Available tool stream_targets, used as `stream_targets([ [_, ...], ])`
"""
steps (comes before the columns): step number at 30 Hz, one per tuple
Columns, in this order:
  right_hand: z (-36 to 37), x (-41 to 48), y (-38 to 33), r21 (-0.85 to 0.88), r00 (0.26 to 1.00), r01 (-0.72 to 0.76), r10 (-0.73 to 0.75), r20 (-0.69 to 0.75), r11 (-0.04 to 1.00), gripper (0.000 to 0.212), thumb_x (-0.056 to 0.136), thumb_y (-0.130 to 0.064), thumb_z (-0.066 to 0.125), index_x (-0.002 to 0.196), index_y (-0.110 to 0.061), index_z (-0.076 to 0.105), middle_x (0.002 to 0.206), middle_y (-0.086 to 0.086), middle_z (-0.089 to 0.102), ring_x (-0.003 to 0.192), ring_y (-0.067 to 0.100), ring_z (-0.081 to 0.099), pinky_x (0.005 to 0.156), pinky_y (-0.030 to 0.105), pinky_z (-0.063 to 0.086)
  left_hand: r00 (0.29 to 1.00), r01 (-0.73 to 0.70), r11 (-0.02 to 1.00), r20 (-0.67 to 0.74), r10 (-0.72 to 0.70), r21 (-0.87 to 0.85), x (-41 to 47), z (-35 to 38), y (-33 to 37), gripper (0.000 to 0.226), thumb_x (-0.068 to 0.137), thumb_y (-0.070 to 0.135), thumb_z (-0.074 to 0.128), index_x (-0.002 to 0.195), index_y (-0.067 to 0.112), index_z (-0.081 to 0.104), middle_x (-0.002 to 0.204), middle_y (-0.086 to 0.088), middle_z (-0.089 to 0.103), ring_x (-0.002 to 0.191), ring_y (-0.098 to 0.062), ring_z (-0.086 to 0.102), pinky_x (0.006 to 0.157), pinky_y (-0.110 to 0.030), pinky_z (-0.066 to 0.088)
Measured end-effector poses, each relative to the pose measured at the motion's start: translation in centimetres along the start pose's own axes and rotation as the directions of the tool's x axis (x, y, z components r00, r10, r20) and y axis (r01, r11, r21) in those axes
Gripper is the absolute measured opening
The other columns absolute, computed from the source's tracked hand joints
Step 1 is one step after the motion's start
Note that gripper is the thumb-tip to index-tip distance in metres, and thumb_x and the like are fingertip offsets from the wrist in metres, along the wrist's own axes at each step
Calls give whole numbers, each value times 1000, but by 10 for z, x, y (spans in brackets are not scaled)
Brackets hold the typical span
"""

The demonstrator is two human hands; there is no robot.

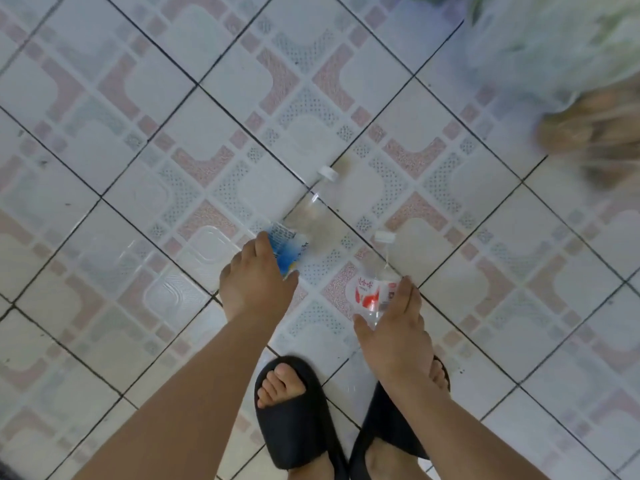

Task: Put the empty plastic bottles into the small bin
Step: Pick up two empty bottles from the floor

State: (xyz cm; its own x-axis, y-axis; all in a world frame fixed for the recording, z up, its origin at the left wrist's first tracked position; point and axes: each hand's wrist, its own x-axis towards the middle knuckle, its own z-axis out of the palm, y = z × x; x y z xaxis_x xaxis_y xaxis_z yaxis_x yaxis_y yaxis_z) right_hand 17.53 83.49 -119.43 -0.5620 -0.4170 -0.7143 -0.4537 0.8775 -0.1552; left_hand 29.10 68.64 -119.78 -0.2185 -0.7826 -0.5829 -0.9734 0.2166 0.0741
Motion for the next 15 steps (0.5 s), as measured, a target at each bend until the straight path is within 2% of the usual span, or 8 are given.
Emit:
stream_targets([
  [2, 0, 4, 3, 58, 1000, 23, -23, 1, 998, 96, 84, -43, 60, 146, -17, -9, 148, 11, 25, 116, 28, 49, 86, 42, 51, 999, 28, 997, -17, -29, -65, 4, 3, 1, 61, 85, 42, 60, 132, 12, 35, 123, -10, 54, 103, -32, 55, 70, -41, 46],
  [5, -14, 4, 3, 67, 999, 46, -45, -12, 997, 94, 83, -39, 63, 146, -22, -4, 140, 9, 37, 111, 26, 53, 82, 40, 52, 998, 47, 994, -28, -50, -95, -1, -8, 1, 57, 82, 46, 62, 125, 15, 41, 112, -8, 60, 93, -30, 59, 62, -38, 45],
  [10, -88, -15, -18, 47, 995, 73, -69, -78, 996, 90, 82, -40, 63, 146, -23, 3, 135, 9, 43, 106, 27, 57, 74, 38, 49, 999, 35, 998, -33, -37, -56, -36, -76, 10, 59, 82, 51, 60, 127, 19, 41, 111, -3, 61, 90, -26, 60, 57, -32, 42],
  [15, -205, -57, -54, 62, 977, 121, -107, -185, 991, 88, 83, -42, 61, 146, -22, 3, 136, 8, 42, 105, 28, 57, 72, 35, 47, 995, 25, 995, -95, -35, -96, -77, -191, 34, 58, 82, 50, 59, 127, 20, 40, 110, -3, 60, 89, -25, 59, 59, -33, 46],
])
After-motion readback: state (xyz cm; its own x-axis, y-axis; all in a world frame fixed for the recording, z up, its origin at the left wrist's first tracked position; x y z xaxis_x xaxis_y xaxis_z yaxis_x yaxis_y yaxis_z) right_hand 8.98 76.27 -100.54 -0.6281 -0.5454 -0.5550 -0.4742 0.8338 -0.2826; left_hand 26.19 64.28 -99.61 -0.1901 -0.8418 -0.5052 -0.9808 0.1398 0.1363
